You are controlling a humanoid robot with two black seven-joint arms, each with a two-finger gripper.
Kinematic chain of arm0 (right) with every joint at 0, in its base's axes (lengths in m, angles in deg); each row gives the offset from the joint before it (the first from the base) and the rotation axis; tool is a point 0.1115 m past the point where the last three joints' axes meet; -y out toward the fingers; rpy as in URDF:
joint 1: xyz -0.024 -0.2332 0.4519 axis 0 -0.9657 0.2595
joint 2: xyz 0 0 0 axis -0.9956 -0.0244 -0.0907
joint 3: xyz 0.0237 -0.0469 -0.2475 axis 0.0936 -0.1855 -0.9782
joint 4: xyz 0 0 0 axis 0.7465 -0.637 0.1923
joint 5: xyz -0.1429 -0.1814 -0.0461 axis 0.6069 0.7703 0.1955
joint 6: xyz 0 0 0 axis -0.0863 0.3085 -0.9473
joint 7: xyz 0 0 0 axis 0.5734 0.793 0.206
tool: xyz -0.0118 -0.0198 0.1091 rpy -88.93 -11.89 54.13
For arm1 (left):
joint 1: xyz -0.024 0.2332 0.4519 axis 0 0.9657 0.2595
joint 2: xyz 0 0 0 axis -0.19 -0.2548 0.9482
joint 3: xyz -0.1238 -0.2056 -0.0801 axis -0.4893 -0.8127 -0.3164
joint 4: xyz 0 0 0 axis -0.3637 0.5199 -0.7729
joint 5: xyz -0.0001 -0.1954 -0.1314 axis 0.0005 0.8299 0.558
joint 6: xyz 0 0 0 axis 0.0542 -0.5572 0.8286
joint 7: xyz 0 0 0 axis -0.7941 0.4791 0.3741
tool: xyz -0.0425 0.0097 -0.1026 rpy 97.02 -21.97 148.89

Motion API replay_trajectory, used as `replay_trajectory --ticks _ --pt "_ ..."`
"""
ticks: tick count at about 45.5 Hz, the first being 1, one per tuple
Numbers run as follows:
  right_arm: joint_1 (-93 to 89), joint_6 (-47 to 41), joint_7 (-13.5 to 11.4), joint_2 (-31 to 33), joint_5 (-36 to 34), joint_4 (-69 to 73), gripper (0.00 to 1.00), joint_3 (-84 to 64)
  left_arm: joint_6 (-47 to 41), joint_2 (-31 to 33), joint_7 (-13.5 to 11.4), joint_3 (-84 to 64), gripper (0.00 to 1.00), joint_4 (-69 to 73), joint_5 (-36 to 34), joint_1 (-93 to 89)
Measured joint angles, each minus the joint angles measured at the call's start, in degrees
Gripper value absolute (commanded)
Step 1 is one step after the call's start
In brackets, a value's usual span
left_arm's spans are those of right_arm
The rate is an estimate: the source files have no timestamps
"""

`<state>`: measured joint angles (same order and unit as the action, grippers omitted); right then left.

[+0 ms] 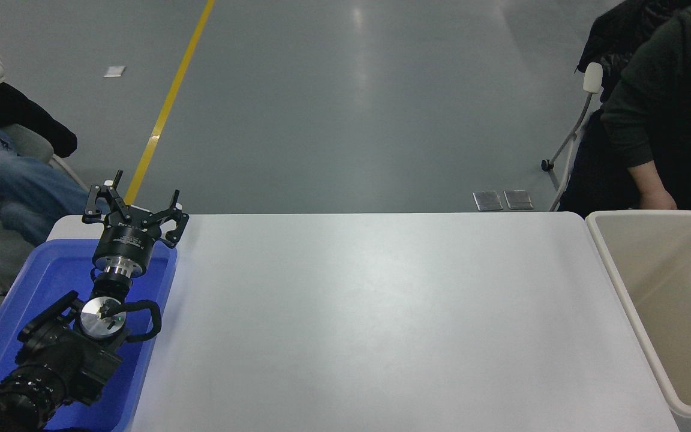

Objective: Pick up paper ball place in dustbin

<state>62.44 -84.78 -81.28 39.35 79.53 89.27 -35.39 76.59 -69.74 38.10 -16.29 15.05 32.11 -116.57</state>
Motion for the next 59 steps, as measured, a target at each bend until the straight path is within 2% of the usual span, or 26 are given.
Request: replay_trajectory --ticks 10,18,22,26,30,33,37,40,47,59 --pt "-0.7 0.0 0.8 3.3 0.2 5.3 1.0 9.9 0.0 0.0 0.0 0.0 0.99 0.0 0.0 0.0" --pt "-4.8 0.0 1.4 2.0 -0.1 9.9 1.0 22.1 0.0 0.0 0.0 0.0 0.99 0.0 0.0 0.0" --pt "-7.1 0.1 3.1 1.3 0.0 12.8 1.0 27.2 0.0 0.0 0.0 0.0 0.99 0.0 0.0 0.0" --pt "-9.2 0.1 6.9 0.6 0.1 15.4 1.0 30.5 0.0 0.0 0.0 0.0 0.99 0.0 0.0 0.0" --pt "-11.3 0.1 12.7 -0.5 0.2 17.3 1.0 33.2 0.0 0.0 0.0 0.0 0.99 0.0 0.0 0.0" --pt "-13.3 0.1 18.1 -1.9 0.2 18.4 1.0 35.3 0.0 0.0 0.0 0.0 0.99 0.0 0.0 0.0" --pt "-16.1 0.1 23.4 -4.1 0.3 19.3 1.0 37.6 0.0 0.0 0.0 0.0 0.99 0.0 0.0 0.0" --pt "-18.4 0.0 26.1 -6.0 0.3 19.8 1.0 39.2 0.0 0.0 0.0 0.0 0.99 0.0 0.0 0.0" --pt "-23.7 -0.1 30.1 -10.8 0.3 20.5 1.0 42.0 0.0 0.0 0.0 0.0 0.99 0.0 0.0 0.0" --pt "-29.9 -2.7 33.9 -17.4 0.0 21.5 1.0 45.1 0.0 0.0 0.0 0.0 0.99 0.0 0.0 0.0"
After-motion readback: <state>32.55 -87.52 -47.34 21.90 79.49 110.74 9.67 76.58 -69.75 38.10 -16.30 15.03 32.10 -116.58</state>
